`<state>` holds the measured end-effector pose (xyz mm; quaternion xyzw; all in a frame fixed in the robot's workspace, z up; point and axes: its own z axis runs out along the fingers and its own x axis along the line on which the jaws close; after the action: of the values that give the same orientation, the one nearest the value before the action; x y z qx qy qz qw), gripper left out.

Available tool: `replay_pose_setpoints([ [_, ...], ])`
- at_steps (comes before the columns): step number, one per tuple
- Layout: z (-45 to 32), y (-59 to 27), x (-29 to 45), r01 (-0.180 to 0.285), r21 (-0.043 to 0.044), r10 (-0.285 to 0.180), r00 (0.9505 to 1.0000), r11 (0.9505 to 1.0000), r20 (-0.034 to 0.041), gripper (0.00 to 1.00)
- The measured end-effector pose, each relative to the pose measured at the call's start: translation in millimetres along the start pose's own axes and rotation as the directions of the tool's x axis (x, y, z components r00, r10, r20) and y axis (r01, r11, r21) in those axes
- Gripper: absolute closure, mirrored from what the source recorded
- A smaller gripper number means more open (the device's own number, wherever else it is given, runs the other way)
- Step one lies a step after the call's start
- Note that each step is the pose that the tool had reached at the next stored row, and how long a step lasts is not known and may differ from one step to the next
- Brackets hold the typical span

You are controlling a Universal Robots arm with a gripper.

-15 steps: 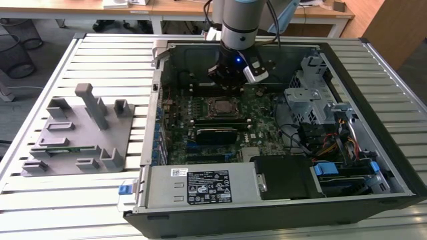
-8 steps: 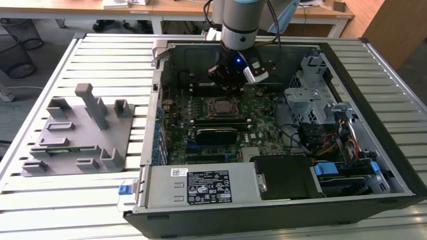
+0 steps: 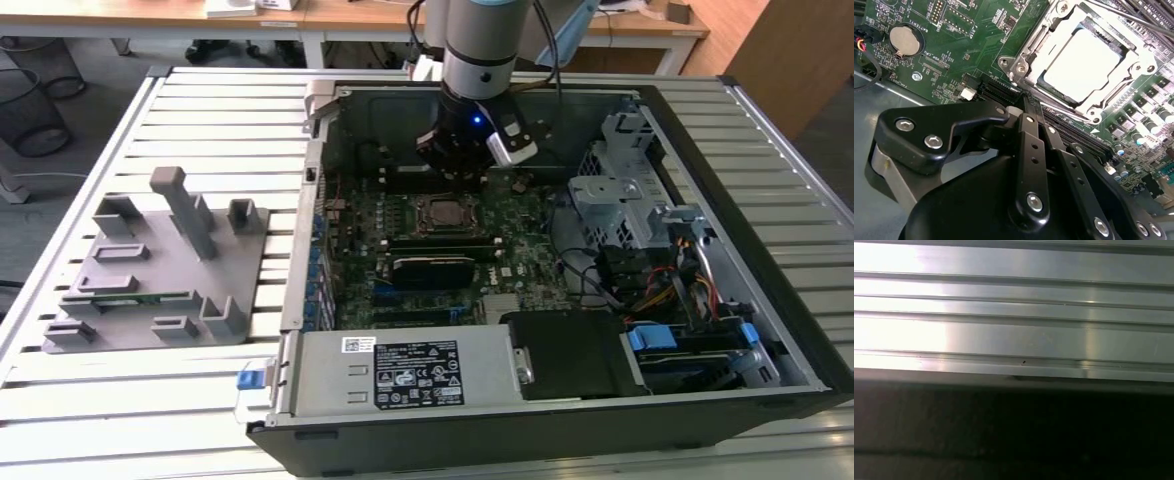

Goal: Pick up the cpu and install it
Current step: 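Install the first cpu locking lever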

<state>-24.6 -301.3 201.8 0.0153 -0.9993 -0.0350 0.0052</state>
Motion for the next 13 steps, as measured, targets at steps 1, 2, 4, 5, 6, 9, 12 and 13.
replay_pose_setpoints([
  [1, -0.1, -0.1, 0.1, 0.000, 0.0004, 0.000, 1.0000, 1.0000, -0.0002, 0.89],
  [2, -0.2, -0.3, 0.1, 0.000, 0.0007, 0.000, 1.0000, 1.0000, -0.0002, 0.89],
  [4, 0.0, -0.7, 0.1, 0.000, 0.0019, 0.000, 1.0000, 1.0000, -0.0002, 0.89],
  [5, 0.2, -0.8, 0.0, 0.000, 0.0033, 0.000, 1.0000, 1.0000, -0.0002, 0.89],
  [6, 0.4, -1.0, 0.0, 0.000, 0.0049, 0.000, 1.0000, 1.0000, -0.0004, 0.89],
  [9, 1.1, -1.8, 0.1, 0.000, 0.0082, 0.000, 1.0000, 1.0000, -0.0008, 0.89],
  [12, 1.5, -2.8, 0.1, 0.000, 0.0100, 0.000, 1.0000, 0.9999, -0.0008, 0.89],
  [13, 1.6, -3.1, 0.1, 0.000, 0.0105, 0.000, 1.0000, 0.9999, -0.0008, 0.89],
])
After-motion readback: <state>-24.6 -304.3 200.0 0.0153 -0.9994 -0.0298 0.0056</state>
